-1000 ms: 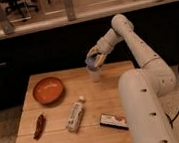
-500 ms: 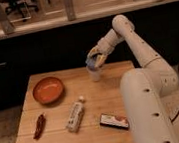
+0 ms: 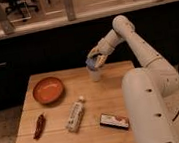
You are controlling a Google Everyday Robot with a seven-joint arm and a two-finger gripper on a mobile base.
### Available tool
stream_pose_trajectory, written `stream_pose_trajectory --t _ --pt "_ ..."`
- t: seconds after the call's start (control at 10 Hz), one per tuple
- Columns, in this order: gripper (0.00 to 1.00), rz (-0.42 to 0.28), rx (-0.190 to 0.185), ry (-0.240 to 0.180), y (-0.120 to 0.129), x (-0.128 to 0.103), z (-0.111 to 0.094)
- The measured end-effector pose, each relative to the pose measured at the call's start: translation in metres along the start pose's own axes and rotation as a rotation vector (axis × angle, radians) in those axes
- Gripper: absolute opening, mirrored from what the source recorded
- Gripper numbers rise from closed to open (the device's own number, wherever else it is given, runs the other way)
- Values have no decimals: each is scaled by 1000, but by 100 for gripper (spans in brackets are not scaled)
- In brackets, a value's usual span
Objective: Place the white sponge in the ceramic cup
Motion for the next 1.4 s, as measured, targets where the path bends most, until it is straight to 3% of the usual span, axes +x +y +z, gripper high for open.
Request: stream_pose_trajectory --t 0.7,0.8,1.4 --pt "76 -52 -35 25 -4 -15 9" --pt "80 -58 -38 24 -5 -17 11" --pt "80 -54 -28 -45 -4 -15 16"
